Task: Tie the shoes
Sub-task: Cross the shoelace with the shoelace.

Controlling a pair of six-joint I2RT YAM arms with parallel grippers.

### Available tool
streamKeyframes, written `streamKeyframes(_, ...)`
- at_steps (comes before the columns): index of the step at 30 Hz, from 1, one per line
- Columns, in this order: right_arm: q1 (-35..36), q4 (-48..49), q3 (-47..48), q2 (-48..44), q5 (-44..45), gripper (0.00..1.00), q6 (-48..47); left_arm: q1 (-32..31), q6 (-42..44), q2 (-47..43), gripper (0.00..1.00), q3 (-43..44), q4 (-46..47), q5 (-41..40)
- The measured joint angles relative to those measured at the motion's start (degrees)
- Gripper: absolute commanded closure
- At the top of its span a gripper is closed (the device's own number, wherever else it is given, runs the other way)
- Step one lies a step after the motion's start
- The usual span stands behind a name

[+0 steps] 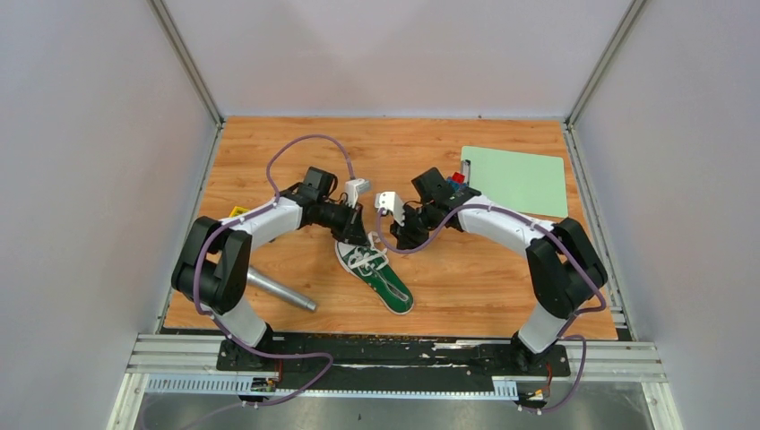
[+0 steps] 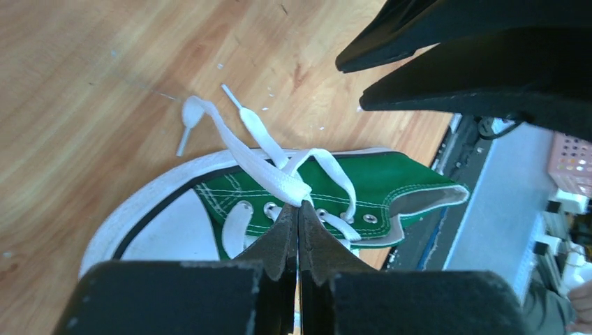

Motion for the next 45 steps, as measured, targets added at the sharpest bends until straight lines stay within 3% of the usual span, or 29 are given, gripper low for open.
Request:
streamKeyframes(11,1.1,7.8,0.0,8.7,1.8,0.60,-7.0,-0.2,3.8,-4.9,1.00,2.3,-6.3,-11.2)
streamKeyframes(19,4.6,10.2,0.0,10.7,1.0,0.61,-11.7,-0.2,3.8,-5.3,1.00,2.0,-7.2,-12.5)
streamKeyframes(20,5.0,10.3,0.1,10.9,1.2,0.62,-12.4,-0.2,3.8,-5.3,1.00,2.0,-7.2,-12.6)
streamKeyframes(24,5.5,10.4,0.2,11.5,1.1,0.92,-13.9,-0.2,3.8,-5.3,1.00,1.7,-7.1,-12.7)
streamKeyframes(26,5.9,10.6,0.4,12.4,1.0,1.00,-14.4,-0.2,3.8,-5.3,1.00,1.2,-7.1,-12.8)
streamKeyframes(32,5.4,11.9,-0.4,11.8,2.0,1.00,-13.7,-0.2,3.7,-5.3,1.00,0.4,-7.0,-12.6)
streamKeyframes(42,-0.2,6.6,-4.0,-3.5,2.5,1.00,-8.8,-0.2,3.2,-4.3,1.00,0.4,-3.7,-7.8)
streamKeyframes(45,-0.1,4.8,-3.1,-4.4,0.8,0.80,-6.2,-0.2,3.2,-3.0,1.00,0.7,-3.6,-6.1)
